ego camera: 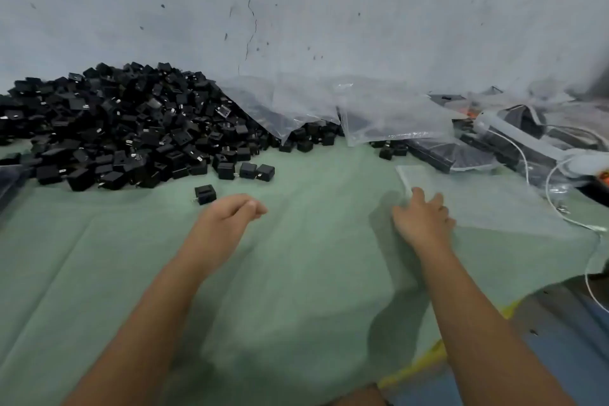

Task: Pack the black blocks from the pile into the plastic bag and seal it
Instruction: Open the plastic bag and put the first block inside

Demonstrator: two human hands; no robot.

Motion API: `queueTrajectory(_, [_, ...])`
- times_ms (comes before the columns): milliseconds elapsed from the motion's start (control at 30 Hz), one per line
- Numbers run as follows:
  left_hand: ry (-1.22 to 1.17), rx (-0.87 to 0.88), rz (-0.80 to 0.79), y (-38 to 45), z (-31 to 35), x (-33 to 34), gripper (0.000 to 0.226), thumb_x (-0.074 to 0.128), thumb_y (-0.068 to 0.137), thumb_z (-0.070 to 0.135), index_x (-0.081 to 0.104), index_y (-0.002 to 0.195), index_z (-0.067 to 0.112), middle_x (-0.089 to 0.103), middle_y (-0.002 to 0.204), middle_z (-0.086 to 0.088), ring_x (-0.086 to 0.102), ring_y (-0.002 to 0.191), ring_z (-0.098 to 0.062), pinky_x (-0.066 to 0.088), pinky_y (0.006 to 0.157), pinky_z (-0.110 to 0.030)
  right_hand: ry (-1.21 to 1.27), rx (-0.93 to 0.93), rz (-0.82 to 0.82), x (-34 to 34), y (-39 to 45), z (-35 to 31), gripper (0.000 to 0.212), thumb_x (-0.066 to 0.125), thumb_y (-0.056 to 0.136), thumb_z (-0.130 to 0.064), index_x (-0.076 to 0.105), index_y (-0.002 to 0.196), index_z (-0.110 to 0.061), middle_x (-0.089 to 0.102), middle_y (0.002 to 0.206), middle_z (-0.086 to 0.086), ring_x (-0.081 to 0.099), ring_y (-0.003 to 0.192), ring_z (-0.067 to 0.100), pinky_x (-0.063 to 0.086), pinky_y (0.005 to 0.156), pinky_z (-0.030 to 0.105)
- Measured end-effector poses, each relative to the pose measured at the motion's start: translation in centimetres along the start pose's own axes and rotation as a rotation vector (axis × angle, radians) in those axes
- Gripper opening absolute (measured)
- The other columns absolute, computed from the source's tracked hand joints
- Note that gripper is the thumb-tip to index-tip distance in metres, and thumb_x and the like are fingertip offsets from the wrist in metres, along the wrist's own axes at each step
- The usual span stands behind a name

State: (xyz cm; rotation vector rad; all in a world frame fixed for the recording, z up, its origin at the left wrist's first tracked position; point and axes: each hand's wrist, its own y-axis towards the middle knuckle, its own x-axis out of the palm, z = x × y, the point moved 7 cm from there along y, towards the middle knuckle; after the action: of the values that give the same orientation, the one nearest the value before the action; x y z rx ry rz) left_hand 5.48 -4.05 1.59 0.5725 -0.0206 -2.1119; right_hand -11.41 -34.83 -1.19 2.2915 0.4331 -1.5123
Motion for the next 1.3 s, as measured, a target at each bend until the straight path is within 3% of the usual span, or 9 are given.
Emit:
queueTrajectory(133, [0.298,-0.015,-0.106,3.3,-1.8,1.3,0.022,0.05,0.1,0.018,0.071,0.093,0.017,0.066,0.104,0.0,0.059,0.1,-0.014,0.045,0.094,-0.033,-0.252,0.019,0.181,0.0,-0.3,1.3,0.038,0.043,0.096,-0.027,0.046,0.125,-0.002,0.048,0.127,0.018,0.042,0.117,0.035,0.036,0.092,0.041])
queueTrajectory(267, [-0.055,-0.095,0.057,4.1,-4.7,-0.4,0.027,0.047,0.101,0.012,0.07,0.086,0.015,0.07,0.092,-0.001,0.063,0.091,-0.015,0.048,0.076,-0.016,-0.144,-0.096,0.197,-0.4,-0.9,-0.5,0.022,0.043,0.095,-0.015,0.06,0.101,-0.003,0.054,0.107,0.017,0.051,0.103,0.036,0.041,0.079,0.038])
queueTrajectory(467, [-0.398,-0.122,0.094,4.0,-5.4,-0.8,0.021,0.042,0.103,0.019,0.063,0.107,0.019,0.07,0.09,-0.004,0.065,0.082,-0.017,0.047,0.072,-0.026,0.261,-0.765,0.308,0.0,-10.3,-18.1,0.018,0.051,0.089,-0.013,0.065,0.1,-0.009,0.056,0.084,0.013,0.054,0.075,0.034,0.039,0.06,0.038])
queueTrajectory(600, [-0.738,-0.182,0.284,3.2,-6.6,-2.7,0.033,0.045,0.101,0.035,0.051,0.119,0.009,0.067,0.096,-0.009,0.065,0.084,-0.017,0.053,0.064,-0.024,0.147,-1.269,0.177,3.7,-15.4,-26.8,0.038,0.042,0.083,-0.022,0.07,0.107,-0.013,0.064,0.096,0.01,0.059,0.089,0.031,0.042,0.076,0.039])
queueTrajectory(700, [-0.696,-0.284,0.505,2.2,-7.6,-4.7,0.014,0.051,0.1,0.017,0.056,0.108,0.007,0.068,0.1,-0.013,0.066,0.088,-0.022,0.054,0.067,-0.026,0.092,-1.302,0.055,5.9,-14.2,-28.1,0.04,0.039,0.087,-0.022,0.068,0.116,-0.019,0.061,0.104,0.009,0.055,0.1,0.03,0.038,0.085,0.038])
queueTrajectory(833, [-0.075,-0.32,0.336,1.6,-6.0,-4.2,0.04,0.049,0.097,0.042,0.067,0.075,0.014,0.072,0.076,-0.003,0.068,0.07,-0.021,0.055,0.065,-0.034,0.201,-1.004,0.134,6.7,-9.9,-26.7,0.033,0.06,0.083,-0.013,0.069,0.112,-0.025,0.056,0.095,0.007,0.056,0.083,0.028,0.036,0.063,0.031])
queueTrajectory(1000, [0.677,0.42,0.387,0.5,1.1,-1.7,0.019,0.056,0.083,0.028,0.071,0.094,0.026,0.067,0.099,0.008,0.059,0.099,-0.02,0.044,0.087,-0.028,0.639,-0.582,-0.119,8.3,-6.0,-24.0,0.018,0.067,0.079,-0.027,0.052,0.068,-0.029,0.058,0.078,-0.008,0.053,0.065,0.009,0.039,0.064,0.029])
queueTrajectory(1133, [1.053,0.086,0.252,1.7,-1.9,-2.2,0.056,0.057,0.082,0.024,0.051,0.137,0.02,0.042,0.149,-0.008,0.037,0.139,-0.03,0.026,0.115,-0.047,0.615,-0.986,-0.035,7.1,-8.5,-25.4,0.03,0.055,0.079,0.01,0.069,0.073,-0.016,0.056,0.104,-0.003,0.056,0.092,0.013,0.039,0.075,0.013])
queueTrajectory(1300, [1.183,-0.143,0.06,0.7,-5.0,-2.6,0.029,0.034,0.098,0.026,0.047,0.124,0.027,0.047,0.135,0.005,0.046,0.119,-0.022,0.035,0.083,-0.036,0.647,-0.896,-0.025,7.2,-8.7,-25.4,0.024,0.062,0.085,-0.006,0.061,0.106,-0.018,0.048,0.117,-0.006,0.057,0.091,0.012,0.048,0.073,0.026])
